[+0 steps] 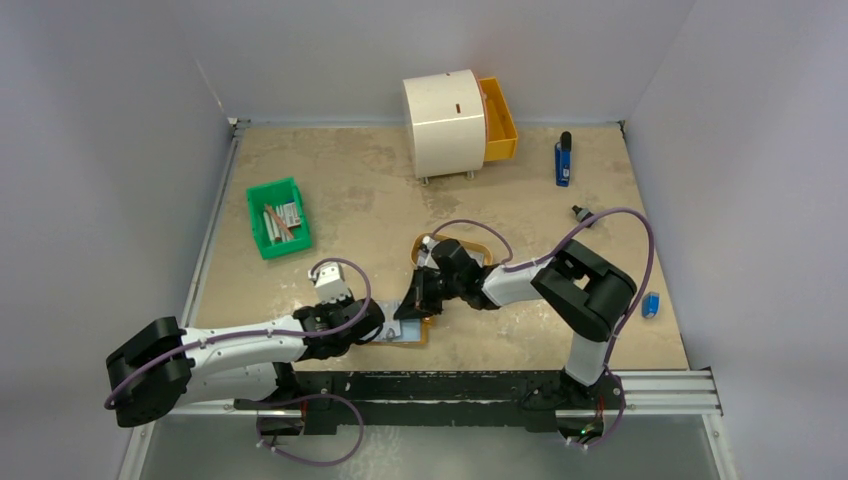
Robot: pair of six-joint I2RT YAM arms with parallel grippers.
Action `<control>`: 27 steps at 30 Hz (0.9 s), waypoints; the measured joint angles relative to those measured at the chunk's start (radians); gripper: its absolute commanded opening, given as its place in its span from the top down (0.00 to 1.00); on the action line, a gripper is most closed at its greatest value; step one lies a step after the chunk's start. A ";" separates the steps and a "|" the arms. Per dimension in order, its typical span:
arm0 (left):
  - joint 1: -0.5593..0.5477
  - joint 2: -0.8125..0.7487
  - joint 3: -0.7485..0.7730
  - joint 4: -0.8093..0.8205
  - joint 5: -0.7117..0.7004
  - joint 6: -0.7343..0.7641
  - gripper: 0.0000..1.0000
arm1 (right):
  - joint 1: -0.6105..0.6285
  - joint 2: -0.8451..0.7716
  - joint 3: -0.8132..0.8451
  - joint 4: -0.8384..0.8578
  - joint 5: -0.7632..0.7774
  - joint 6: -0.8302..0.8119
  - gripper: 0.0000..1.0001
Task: Put the credit cards into the card holder
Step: Insert the credit card into the card holder.
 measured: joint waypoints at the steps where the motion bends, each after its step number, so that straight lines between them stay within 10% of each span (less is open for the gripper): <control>1: 0.000 0.000 0.000 0.001 0.000 0.000 1.00 | 0.000 0.000 0.002 -0.013 0.002 -0.005 0.91; 8: 0.000 0.007 0.000 0.023 0.004 -0.003 1.00 | 0.003 -0.012 0.009 -0.108 0.006 -0.038 0.69; 27: 0.000 0.017 -0.001 0.076 0.032 -0.003 1.00 | 0.012 0.005 0.105 -0.206 0.005 -0.085 0.68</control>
